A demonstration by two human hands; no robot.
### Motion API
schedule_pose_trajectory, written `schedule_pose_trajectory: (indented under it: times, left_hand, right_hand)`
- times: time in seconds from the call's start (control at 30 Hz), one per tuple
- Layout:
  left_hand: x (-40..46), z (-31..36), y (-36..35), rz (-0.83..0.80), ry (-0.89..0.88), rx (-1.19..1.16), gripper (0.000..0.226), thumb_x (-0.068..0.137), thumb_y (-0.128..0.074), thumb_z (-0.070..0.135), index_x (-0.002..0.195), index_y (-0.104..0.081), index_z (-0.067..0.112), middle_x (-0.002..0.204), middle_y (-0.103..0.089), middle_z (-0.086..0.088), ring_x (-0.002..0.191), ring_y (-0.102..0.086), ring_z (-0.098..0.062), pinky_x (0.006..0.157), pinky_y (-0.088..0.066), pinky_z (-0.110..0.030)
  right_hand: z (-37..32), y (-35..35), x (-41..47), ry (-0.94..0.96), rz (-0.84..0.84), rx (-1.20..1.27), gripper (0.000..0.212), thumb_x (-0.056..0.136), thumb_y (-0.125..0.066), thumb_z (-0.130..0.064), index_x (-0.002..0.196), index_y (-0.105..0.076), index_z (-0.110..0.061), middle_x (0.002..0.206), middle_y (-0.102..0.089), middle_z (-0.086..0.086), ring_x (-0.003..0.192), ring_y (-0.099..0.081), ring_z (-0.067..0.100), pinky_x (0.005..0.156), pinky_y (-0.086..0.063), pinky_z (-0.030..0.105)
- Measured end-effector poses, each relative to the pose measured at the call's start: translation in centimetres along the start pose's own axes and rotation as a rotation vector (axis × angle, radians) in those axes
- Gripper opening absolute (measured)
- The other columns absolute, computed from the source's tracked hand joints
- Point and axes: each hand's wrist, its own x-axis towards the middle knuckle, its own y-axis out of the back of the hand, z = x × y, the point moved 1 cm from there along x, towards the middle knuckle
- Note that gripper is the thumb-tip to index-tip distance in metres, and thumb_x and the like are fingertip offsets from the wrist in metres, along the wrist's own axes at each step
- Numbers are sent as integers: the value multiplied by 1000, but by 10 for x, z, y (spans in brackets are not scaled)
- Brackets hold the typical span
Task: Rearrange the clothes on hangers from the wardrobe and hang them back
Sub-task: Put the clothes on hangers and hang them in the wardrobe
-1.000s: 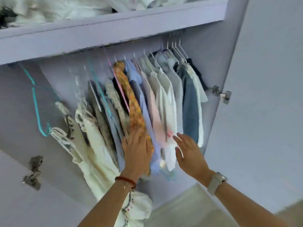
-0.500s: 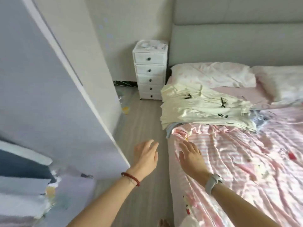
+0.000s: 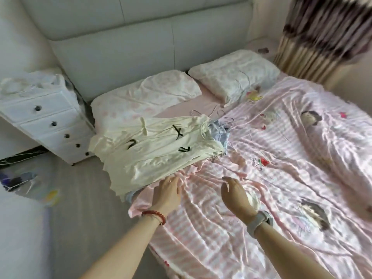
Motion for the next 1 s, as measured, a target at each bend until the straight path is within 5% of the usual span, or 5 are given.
schedule_pose_trajectory:
  times: [0.37, 0.57, 0.67, 0.83, 1.0]
  left_hand:
    - [166, -56, -113, -260, 3, 173, 65, 95, -28, 50, 146, 9, 33, 154, 21, 1, 140, 20, -29, 111, 3, -55]
    - [177, -85, -164, -335, -42, 153, 68, 76, -40, 52, 138, -35, 24, 147, -36, -11, 131, -37, -38, 96, -36, -61]
    - [181, -88, -165, -343, -50, 112, 67, 72, -39, 51, 132, -45, 20, 139, -46, -12, 123, -47, -40, 88, -43, -60]
    - [183, -91, -160, -391, -90, 121, 67, 80, -45, 46, 140, -34, 20, 151, -28, -11, 135, -30, -37, 100, -33, -57]
    - [180, -96, -150, -448, -147, 192, 65, 90, -43, 31, 146, -12, 25, 156, 5, 0, 143, 0, -25, 112, -16, -48]
  right_hand:
    - [57, -51, 246, -389, 23, 122, 43, 95, -33, -9, 136, -34, 0, 131, -46, 25, 114, -49, 37, 91, -39, 38]
    - [85, -85, 302, -560, -34, 82, 36, 89, -34, -11, 121, -46, 0, 119, -54, 22, 108, -51, 37, 95, -42, 45]
    - [89, -88, 319, -653, -65, 38, 33, 92, -34, -9, 115, -52, 4, 125, -49, 21, 96, -53, 34, 69, -44, 6]
    - [73, -82, 333, -814, 108, 41, 56, 90, -35, -37, 132, -41, 0, 135, -40, 22, 120, -42, 38, 104, -33, 46]
    - [43, -79, 327, -650, 216, 65, 37, 95, -37, -27, 111, -55, 1, 115, -50, 18, 101, -54, 36, 79, -36, 33]
